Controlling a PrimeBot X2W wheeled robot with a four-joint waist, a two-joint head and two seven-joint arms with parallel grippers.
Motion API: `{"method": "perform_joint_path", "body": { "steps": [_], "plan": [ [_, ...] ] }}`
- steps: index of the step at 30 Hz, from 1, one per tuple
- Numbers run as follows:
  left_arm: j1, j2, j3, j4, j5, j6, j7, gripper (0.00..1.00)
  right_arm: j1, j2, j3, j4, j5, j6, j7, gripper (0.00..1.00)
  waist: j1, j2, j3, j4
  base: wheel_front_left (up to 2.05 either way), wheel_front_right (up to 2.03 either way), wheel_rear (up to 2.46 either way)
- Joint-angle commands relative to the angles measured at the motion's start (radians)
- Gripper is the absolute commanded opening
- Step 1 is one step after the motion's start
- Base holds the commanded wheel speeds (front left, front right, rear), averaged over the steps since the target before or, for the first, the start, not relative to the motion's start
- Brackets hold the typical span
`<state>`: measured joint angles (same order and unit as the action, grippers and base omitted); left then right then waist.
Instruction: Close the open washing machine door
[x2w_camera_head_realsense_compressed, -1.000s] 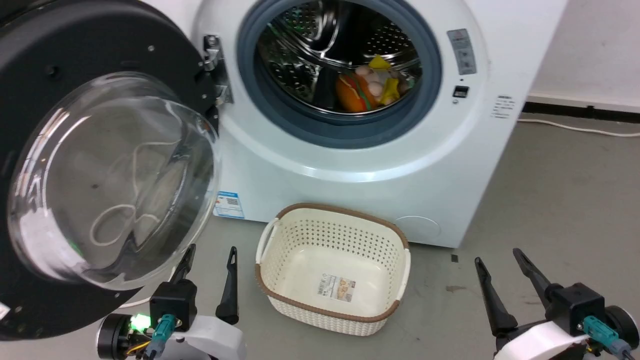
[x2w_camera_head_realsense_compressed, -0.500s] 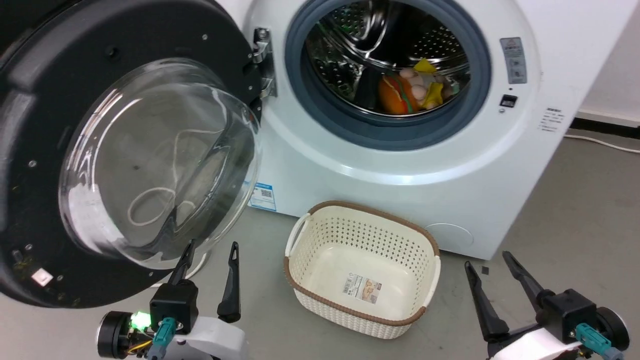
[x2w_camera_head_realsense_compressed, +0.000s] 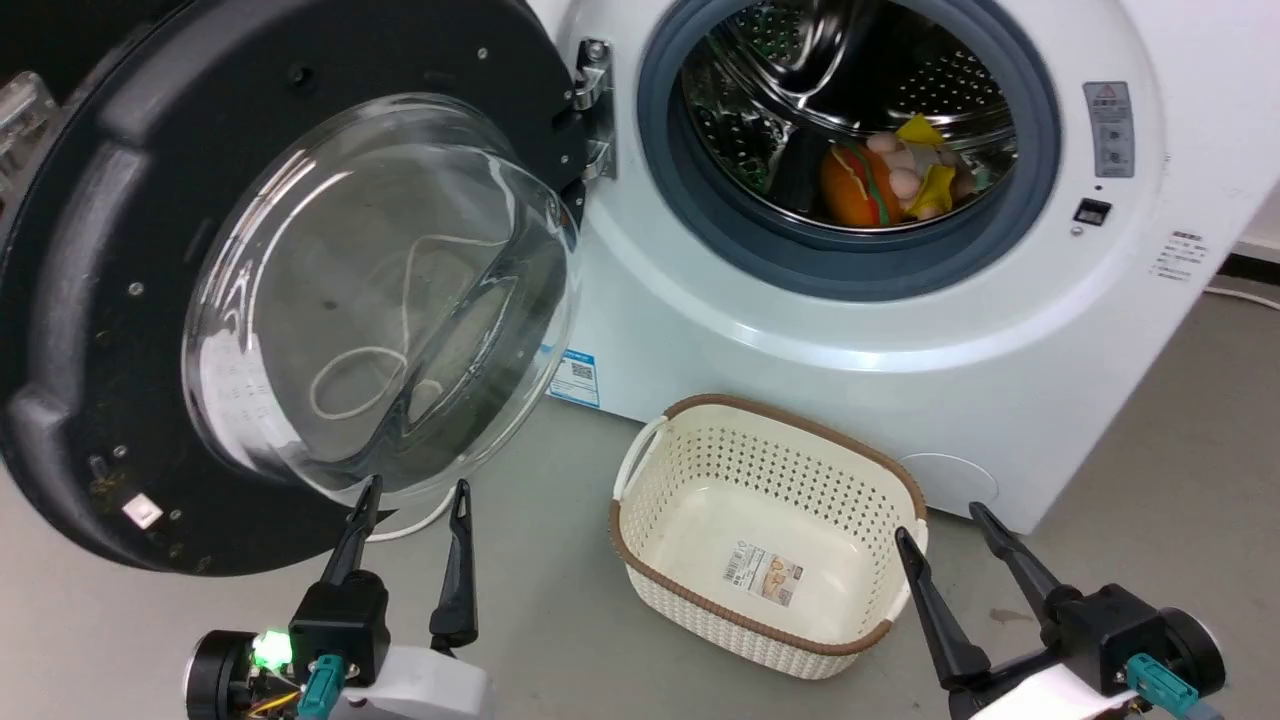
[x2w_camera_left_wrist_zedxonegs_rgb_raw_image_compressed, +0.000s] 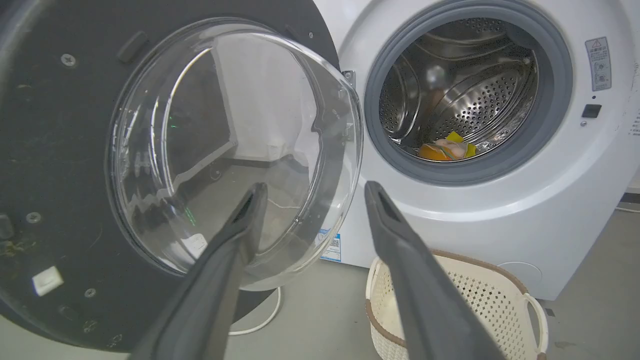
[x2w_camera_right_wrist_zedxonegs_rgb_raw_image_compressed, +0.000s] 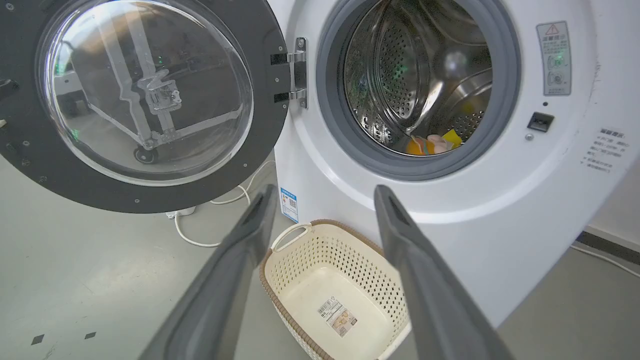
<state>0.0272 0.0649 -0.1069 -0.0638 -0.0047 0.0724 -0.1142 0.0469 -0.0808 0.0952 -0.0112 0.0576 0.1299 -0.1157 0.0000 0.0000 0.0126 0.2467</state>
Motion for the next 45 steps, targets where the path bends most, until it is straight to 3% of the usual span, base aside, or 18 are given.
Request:
{"method": "perform_joint_path", "body": {
  "steps": [1, 26, 27, 28, 32, 38, 42, 45],
  "plan": [
    [0.013, 0.005, -0.004, -0.007, -0.006, 0.008, -0.01, 1.0, -0.011, -0.007, 0.006, 0.002, 0.008, 0.0, -0.009, 1.0, 0.0, 0.0, 0.0, 0.007, 0.0, 0.0, 0.0],
    [0.029, 0.005, -0.019, -0.016, -0.023, 0.006, -0.062, 1.0, 0.014, -0.012, 0.031, -0.014, 0.038, 0.001, -0.061, 1.0, 0.0, 0.0, -0.001, 0.11, 0.0, 0.0, 0.0],
    [0.028, 0.005, -0.019, -0.018, -0.026, 0.003, -0.064, 0.14, 0.017, -0.012, 0.029, -0.016, 0.038, 0.001, -0.063, 1.0, 0.0, 0.0, 0.0, 0.114, 0.0, 0.0, 0.0],
    [0.027, 0.004, -0.019, -0.021, -0.034, -0.001, -0.066, 0.0, 0.02, -0.011, 0.027, -0.018, 0.038, 0.001, -0.065, 1.0, 0.0, 0.0, 0.001, 0.119, 0.0, 0.0, 0.0],
    [0.01, 0.0, 0.008, -0.049, -0.081, -0.025, -0.075, 0.0, 0.037, -0.008, 0.015, -0.028, 0.037, 0.001, -0.074, 1.0, 0.0, 0.0, 0.004, 0.138, 0.0, 0.0, 0.0],
    [-0.066, 0.021, 0.11, -0.094, -0.187, -0.095, -0.087, 0.0, 0.067, -0.005, -0.013, -0.055, 0.032, 0.001, -0.086, 1.0, 0.0, 0.0, 0.028, 0.162, 0.0, 0.0, 0.0],
    [-0.176, 0.06, 0.219, -0.07, -0.344, -0.125, -0.062, 0.0, 0.071, -0.021, -0.013, -0.071, 0.032, 0.001, -0.094, 1.0, 0.0, 0.0, 0.059, 0.156, 0.0, 0.0, 0.0],
    [-0.287, 0.094, 0.314, -0.03, -0.501, -0.121, 0.02, 0.0, 0.068, -0.034, -0.013, -0.076, 0.04, 0.001, -0.101, 1.0, 0.0, 0.0, 0.074, 0.15, 0.0, 0.0, 0.0]
  ]
}}
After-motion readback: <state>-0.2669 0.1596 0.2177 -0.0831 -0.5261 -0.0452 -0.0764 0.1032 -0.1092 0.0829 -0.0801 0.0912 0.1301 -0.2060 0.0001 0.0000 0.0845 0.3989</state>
